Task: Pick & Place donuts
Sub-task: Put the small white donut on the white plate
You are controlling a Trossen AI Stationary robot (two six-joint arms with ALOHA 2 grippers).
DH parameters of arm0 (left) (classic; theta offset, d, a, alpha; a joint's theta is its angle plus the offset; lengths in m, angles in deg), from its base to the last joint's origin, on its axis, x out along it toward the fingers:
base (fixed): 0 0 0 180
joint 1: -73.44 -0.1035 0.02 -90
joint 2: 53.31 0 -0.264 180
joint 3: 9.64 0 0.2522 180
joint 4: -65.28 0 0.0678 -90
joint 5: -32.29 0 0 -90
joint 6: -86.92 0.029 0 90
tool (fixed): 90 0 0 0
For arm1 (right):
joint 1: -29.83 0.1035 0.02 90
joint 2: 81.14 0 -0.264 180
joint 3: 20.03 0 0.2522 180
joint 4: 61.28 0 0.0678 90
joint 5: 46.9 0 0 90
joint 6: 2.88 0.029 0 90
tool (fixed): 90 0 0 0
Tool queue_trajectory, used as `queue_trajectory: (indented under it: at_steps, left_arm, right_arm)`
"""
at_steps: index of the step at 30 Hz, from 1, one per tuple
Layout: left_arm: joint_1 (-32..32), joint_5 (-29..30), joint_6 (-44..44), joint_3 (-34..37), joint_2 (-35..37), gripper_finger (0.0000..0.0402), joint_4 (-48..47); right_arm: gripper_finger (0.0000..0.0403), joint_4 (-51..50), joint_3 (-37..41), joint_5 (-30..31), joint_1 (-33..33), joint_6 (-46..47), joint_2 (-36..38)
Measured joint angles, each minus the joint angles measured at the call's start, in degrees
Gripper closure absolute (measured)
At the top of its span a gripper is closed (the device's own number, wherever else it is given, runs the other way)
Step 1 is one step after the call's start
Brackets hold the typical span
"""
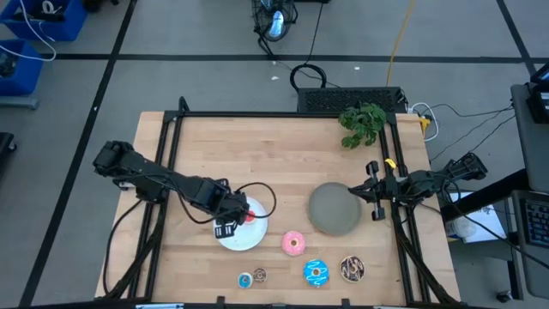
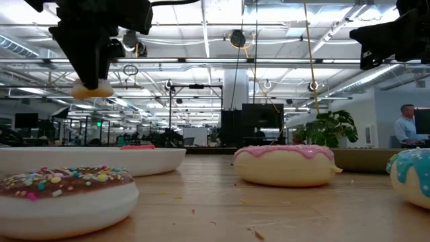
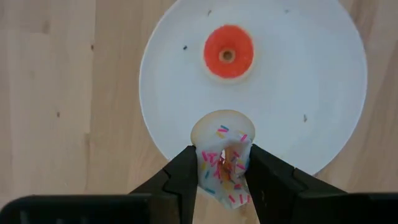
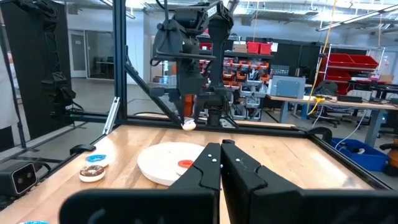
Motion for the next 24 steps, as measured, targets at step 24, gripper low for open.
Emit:
queue_trajectory:
  at_steps: [24]
  left_arm:
    - [-0.2, -0.4, 0.6, 16.1, 0.0, 0.0273, 17.6]
  right_arm:
    - [0.0403, 0.0, 0.0, 0.0, 0.0, 0.0, 0.0]
